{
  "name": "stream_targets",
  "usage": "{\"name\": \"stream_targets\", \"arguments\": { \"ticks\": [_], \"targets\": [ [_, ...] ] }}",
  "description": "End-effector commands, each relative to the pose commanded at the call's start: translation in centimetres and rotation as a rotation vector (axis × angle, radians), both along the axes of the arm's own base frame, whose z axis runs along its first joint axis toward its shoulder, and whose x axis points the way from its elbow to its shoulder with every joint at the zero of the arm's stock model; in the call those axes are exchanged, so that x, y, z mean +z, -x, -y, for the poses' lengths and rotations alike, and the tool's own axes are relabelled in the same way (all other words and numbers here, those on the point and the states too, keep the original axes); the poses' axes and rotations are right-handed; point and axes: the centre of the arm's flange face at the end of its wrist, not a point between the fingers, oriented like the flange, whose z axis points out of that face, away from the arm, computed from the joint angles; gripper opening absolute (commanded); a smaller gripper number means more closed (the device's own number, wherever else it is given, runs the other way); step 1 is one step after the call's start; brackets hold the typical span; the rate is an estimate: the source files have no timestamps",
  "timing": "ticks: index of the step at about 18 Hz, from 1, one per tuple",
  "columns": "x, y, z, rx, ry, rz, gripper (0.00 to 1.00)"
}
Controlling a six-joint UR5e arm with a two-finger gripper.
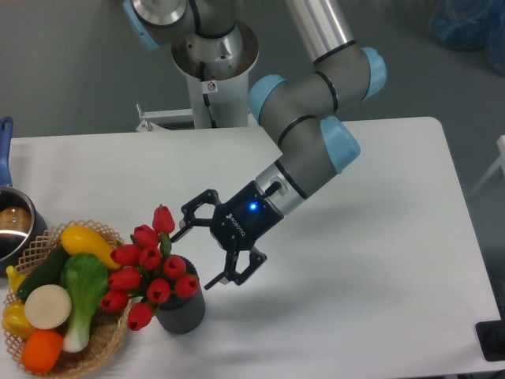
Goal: Pick up the flowers from the vase
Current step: 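Lower the open gripper around the tulip stems above the grey vase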
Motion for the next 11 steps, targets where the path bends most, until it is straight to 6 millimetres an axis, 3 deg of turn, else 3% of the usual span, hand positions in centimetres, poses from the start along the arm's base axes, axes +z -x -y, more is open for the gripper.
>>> {"name": "stream_targets", "arguments": {
  "ticks": [8,11],
  "targets": [
    [-0.7,-1.0,-0.8,-0.021,-0.032,-0.002,1.0],
    [-0.8,-1.1,-0.9,-0.027,-0.038,-0.018,0.88]
  ]
}}
